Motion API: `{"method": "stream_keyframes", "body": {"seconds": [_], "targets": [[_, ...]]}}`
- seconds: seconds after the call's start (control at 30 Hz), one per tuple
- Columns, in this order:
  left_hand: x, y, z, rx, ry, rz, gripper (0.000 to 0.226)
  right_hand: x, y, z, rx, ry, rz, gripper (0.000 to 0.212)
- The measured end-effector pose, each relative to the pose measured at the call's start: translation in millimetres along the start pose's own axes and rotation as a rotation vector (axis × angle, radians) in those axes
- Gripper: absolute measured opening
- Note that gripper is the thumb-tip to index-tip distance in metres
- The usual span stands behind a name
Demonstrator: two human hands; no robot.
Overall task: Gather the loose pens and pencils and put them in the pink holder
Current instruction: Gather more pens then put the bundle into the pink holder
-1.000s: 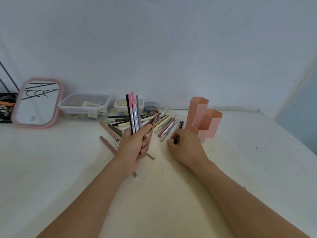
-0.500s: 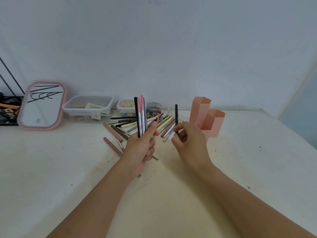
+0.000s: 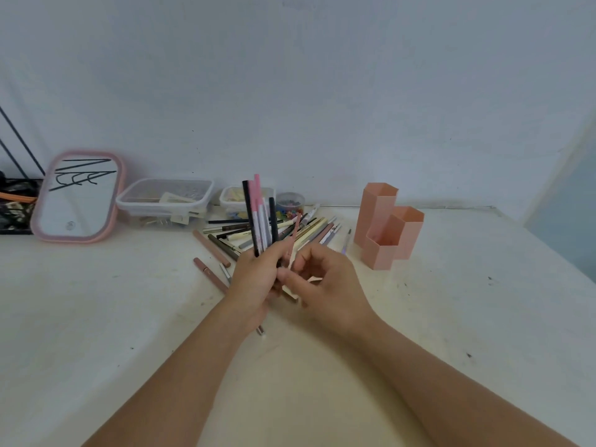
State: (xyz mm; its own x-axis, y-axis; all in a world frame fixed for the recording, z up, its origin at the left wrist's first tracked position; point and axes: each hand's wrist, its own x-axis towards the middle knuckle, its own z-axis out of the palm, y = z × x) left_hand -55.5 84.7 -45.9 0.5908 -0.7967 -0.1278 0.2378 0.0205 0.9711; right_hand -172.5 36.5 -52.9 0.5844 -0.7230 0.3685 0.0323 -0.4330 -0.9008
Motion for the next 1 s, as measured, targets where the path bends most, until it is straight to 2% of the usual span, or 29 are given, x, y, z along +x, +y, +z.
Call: {"method": "stream_keyframes", "body": {"seconds": [0.07, 0.13, 0.2, 0.27, 0.43, 0.57, 0.67, 0.77, 0.9, 1.0], "targets": [[2.4, 0.0, -2.4, -0.001, 0.018, 0.010, 0.032, 11.0, 9.2, -15.5, -0.203, 0.167, 0.039, 0.034], [3.5, 0.8, -4.2, 0.010, 0.058, 0.006, 0.033, 22.5, 24.4, -34.7, -0.546, 0.295, 0.091, 0.038], [2.6, 1.6, -4.3, -0.004, 0.067, -0.007, 0.029, 28.0, 37.5, -47.4, -0.746, 0.274, 0.207, 0.037], [1.1, 2.7, -3.0, -0.043, 0.050, -0.008, 0.024, 29.4, 43.1, -50.9, -0.814, 0.227, 0.290, 0.035], [-2.3, 2.6, -2.2, -0.051, -0.046, 0.008, 0.023, 34.9, 37.5, -52.0, -0.858, 0.135, 0.393, 0.035], [-1.5, 2.8, -1.0, -0.028, -0.059, -0.012, 0.026, 36.9, 28.2, -56.5, -0.837, 0.008, 0.465, 0.044], [-1.2, 1.3, 0.3, 0.003, -0.051, -0.026, 0.047, 35.2, 24.4, -54.4, -0.861, -0.033, 0.456, 0.037], [-2.2, 0.9, -0.5, 0.020, -0.038, -0.048, 0.051, 34.0, 22.6, -50.7, -0.871, -0.068, 0.449, 0.033], [-4.1, 0.8, -1.4, 0.013, -0.038, -0.066, 0.047, 32.6, 18.1, -49.6, -0.829, -0.102, 0.465, 0.044], [-2.7, -0.3, -1.3, 0.009, -0.046, -0.052, 0.051, 28.4, 18.5, -51.5, -0.655, -0.057, 0.445, 0.042]]}}
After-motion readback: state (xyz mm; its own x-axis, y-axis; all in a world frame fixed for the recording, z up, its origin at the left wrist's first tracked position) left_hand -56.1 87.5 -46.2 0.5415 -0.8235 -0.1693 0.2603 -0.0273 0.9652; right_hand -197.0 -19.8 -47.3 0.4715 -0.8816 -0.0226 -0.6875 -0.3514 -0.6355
